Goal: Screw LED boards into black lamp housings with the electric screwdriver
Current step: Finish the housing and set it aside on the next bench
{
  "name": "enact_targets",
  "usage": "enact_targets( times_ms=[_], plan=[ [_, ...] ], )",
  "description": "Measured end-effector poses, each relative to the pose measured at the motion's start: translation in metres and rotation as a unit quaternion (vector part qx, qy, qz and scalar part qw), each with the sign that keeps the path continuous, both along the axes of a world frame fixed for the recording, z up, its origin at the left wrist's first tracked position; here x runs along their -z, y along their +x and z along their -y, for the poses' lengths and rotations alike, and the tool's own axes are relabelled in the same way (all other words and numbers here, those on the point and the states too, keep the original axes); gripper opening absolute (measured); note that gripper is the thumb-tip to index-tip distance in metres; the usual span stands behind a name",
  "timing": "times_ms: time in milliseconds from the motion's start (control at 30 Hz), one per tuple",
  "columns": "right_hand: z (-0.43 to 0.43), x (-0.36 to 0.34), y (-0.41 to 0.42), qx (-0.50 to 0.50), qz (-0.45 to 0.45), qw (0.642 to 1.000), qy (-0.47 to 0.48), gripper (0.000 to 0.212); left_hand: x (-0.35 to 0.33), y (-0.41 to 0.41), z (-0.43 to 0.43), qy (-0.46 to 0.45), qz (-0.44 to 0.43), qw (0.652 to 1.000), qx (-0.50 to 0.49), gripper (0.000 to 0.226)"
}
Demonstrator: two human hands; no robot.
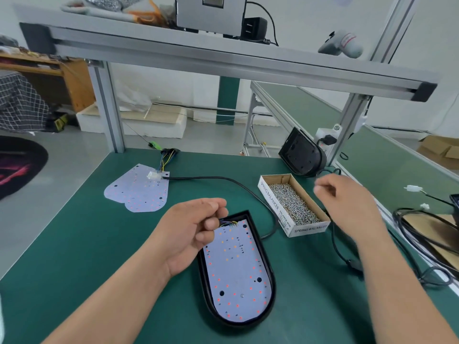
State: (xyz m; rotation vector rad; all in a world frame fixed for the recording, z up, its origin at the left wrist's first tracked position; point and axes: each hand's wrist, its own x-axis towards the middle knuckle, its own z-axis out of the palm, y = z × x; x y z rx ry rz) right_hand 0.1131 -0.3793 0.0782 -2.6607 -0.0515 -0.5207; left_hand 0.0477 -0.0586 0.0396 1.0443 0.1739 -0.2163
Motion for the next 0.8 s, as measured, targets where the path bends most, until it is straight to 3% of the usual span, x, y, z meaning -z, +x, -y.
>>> enact_targets(
  times_ms=[67,200,300,400,500,567,667,800],
  plan=[
    [0.032,0.007,0.003,0.059,-0.07,0.992,-0.086,0.022,0.0,0.001,-0.001,-0.018,0.0,1.0,-0.008,0.022],
    [0.07,0.025,0.003,0.084,-0.208,0.963,-0.149,0.035,-0.001,0.001,-0.003,-0.023,0.003,1.0,-0.007,0.02],
    [0.074,0.032,0.003,0.082,-0.236,0.956,-0.155,0.038,-0.002,0.001,-0.006,-0.017,0.016,1.0,0.003,0.015],
    [0.078,0.036,0.006,0.099,-0.23,0.962,-0.111,0.032,-0.001,0.002,-0.007,-0.011,0.028,1.0,0.01,0.024],
    [0.079,0.039,0.007,0.083,-0.185,0.979,0.037,0.018,0.001,0.002,-0.006,0.003,0.031,0.999,0.012,0.025],
    [0.071,0.037,0.006,0.064,-0.144,0.963,0.218,0.01,0.003,0.002,-0.005,0.021,0.03,0.999,0.01,0.018],
    [0.051,0.026,0.002,0.017,-0.086,0.884,0.459,0.01,0.004,0.001,-0.002,0.055,0.04,0.998,0.017,0.014],
    [0.003,0.014,-0.007,-0.076,-0.055,0.764,0.639,0.011,0.005,-0.002,0.002,0.106,0.06,0.992,0.031,0.008]
  ],
)
